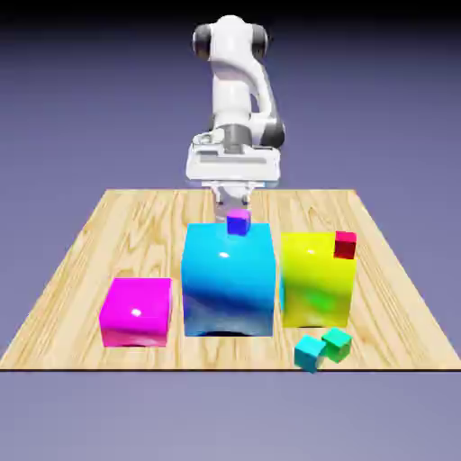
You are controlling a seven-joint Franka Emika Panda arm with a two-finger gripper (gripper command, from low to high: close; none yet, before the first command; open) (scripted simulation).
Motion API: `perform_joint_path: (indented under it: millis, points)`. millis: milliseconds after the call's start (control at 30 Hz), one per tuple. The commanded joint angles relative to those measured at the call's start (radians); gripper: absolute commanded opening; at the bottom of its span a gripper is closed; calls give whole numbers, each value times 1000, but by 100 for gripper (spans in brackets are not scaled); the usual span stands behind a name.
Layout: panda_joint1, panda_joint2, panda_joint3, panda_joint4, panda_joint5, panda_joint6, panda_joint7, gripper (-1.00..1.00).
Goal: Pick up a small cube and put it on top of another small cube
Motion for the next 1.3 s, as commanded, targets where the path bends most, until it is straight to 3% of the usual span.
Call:
perform_joint_path:
  millis: [0, 1267]
  points:
    - [-9, 36, 14, 31, 2, -31, 19, 0]
    - [-332, 1413, 551, 1201, 97, -1220, 753, 0]
